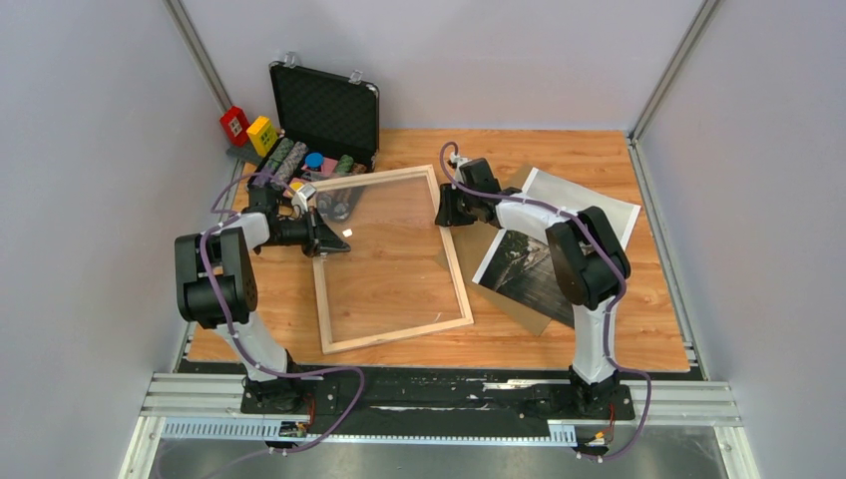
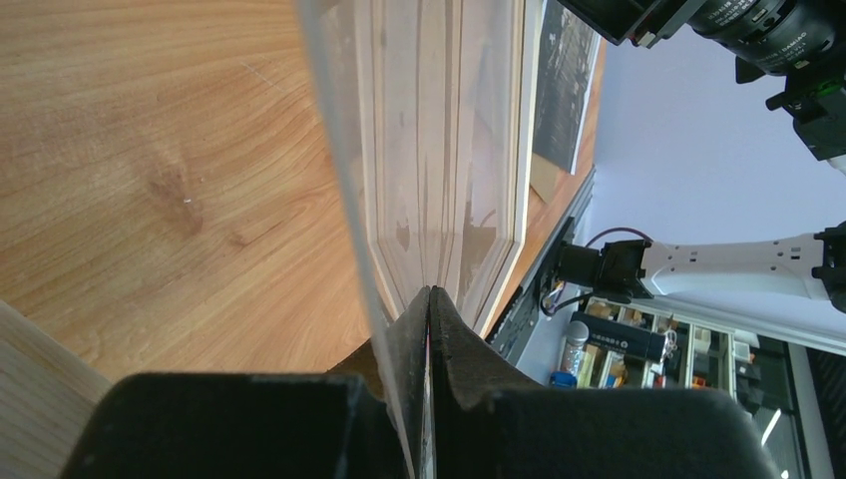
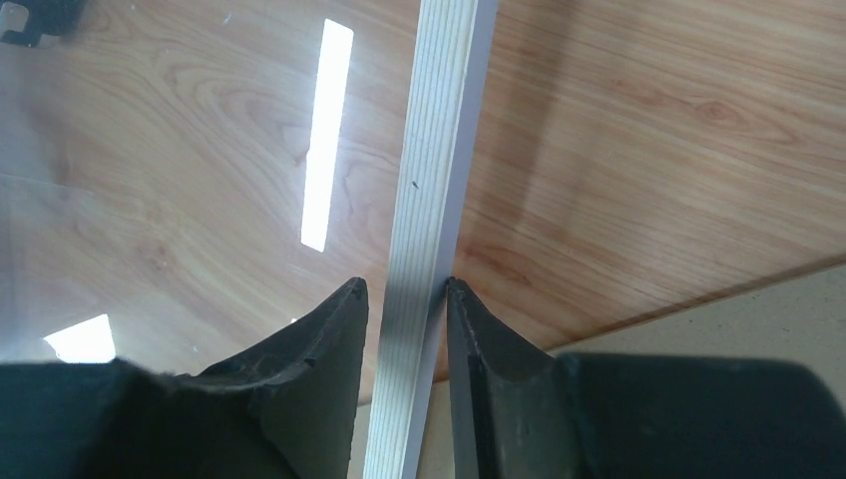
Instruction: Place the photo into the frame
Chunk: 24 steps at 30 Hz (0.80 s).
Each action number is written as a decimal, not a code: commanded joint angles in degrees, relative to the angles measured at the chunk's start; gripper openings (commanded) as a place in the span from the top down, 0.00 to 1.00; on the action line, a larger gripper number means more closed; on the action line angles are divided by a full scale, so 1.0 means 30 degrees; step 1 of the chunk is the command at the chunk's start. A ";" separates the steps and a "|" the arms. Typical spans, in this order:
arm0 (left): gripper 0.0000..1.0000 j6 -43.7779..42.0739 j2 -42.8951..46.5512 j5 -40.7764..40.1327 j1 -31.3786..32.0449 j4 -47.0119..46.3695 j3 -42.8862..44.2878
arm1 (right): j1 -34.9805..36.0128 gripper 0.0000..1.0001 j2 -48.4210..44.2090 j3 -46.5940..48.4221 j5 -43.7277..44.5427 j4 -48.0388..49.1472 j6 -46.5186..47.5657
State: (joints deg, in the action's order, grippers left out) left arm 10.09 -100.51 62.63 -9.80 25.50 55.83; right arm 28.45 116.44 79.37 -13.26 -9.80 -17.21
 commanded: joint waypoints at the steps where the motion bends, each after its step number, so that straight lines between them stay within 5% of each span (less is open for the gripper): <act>1: 0.91 -0.0171 -0.0042 0.0133 0.0146 -0.0390 0.0637 | 0.0214 0.68 0.0125 0.0815 0.0882 0.0087 0.0520; 24: 0.82 -0.0126 -0.0466 -0.0411 0.0172 -0.0241 0.0809 | 0.0273 0.79 0.0051 0.0897 0.0989 -0.0043 0.0636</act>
State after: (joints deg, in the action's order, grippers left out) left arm 10.09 -101.62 61.28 -9.72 25.54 56.16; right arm 28.84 116.92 79.94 -11.09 -10.52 -16.29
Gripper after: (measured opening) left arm 0.170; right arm 0.232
